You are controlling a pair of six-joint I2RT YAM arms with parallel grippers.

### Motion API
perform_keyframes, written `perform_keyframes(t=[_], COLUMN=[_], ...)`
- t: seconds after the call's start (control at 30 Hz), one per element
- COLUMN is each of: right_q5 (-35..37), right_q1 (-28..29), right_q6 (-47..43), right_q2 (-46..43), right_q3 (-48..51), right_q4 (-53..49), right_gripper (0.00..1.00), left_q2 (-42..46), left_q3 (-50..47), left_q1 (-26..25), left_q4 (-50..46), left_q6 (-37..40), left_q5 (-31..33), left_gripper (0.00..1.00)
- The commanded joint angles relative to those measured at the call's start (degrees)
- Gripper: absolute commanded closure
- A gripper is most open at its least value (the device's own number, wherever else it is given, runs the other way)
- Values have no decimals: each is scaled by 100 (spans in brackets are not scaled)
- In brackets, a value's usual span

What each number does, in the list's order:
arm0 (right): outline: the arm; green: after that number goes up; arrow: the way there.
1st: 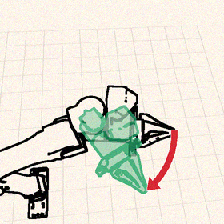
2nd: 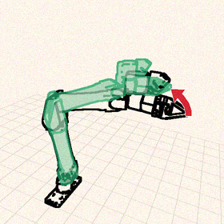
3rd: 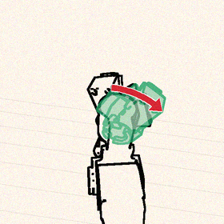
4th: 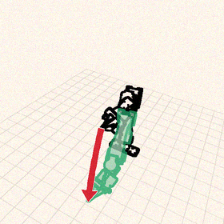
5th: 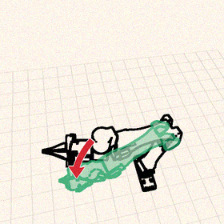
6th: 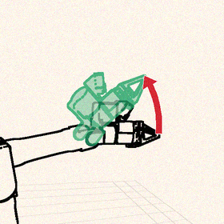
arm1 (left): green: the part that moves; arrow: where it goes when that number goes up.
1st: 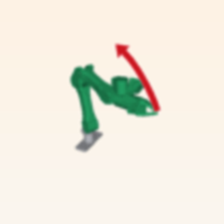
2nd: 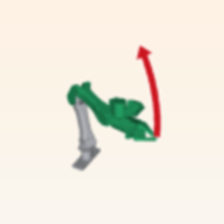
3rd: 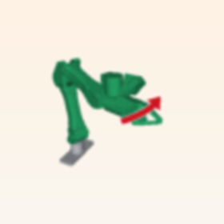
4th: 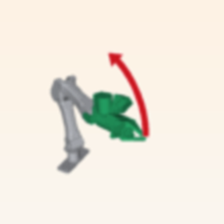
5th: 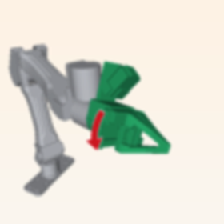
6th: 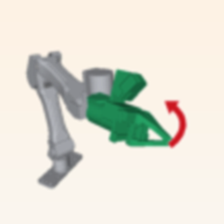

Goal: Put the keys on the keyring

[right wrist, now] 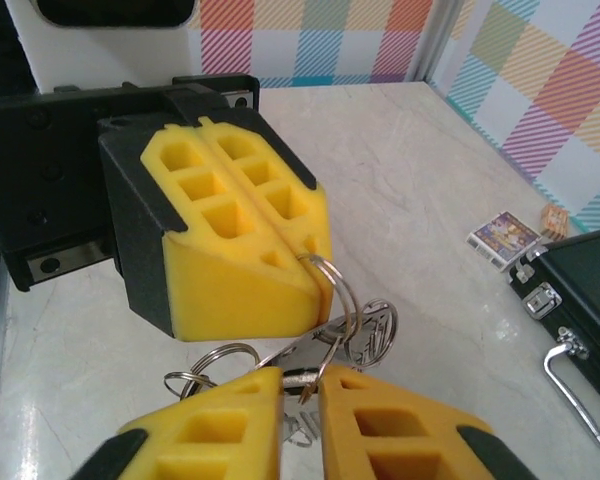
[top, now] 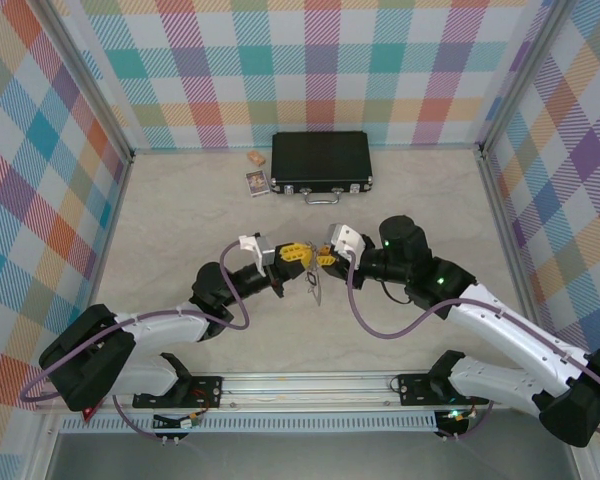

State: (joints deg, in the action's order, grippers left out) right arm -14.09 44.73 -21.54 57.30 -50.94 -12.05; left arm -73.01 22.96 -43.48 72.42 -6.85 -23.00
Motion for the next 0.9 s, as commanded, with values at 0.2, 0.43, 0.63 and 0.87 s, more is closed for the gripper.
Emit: perform_keyframes(t=[0.2,0.43,0.63,0.87], right_q5=[-10,-159,-183,473], right_q1=[45,71,95,92], right_q6=[-2,-71,-37,35], right_q2=[-15,-4,49,-196], right_q3=[-162,-240,-355,-159], right_q4=[260,345,471,757], right_gripper=[100,100,99,80], left_q2=[42,-92,-224,-594], left_q3=[432,701,1043,1538], left_q1=[-37,-86,-108,-77], left_q4=[427,448,448,455], left_q6=[-221,-516,-655,-753], left_q5=[-38,-134,-37,-128], left_gripper=[100,100,100,100])
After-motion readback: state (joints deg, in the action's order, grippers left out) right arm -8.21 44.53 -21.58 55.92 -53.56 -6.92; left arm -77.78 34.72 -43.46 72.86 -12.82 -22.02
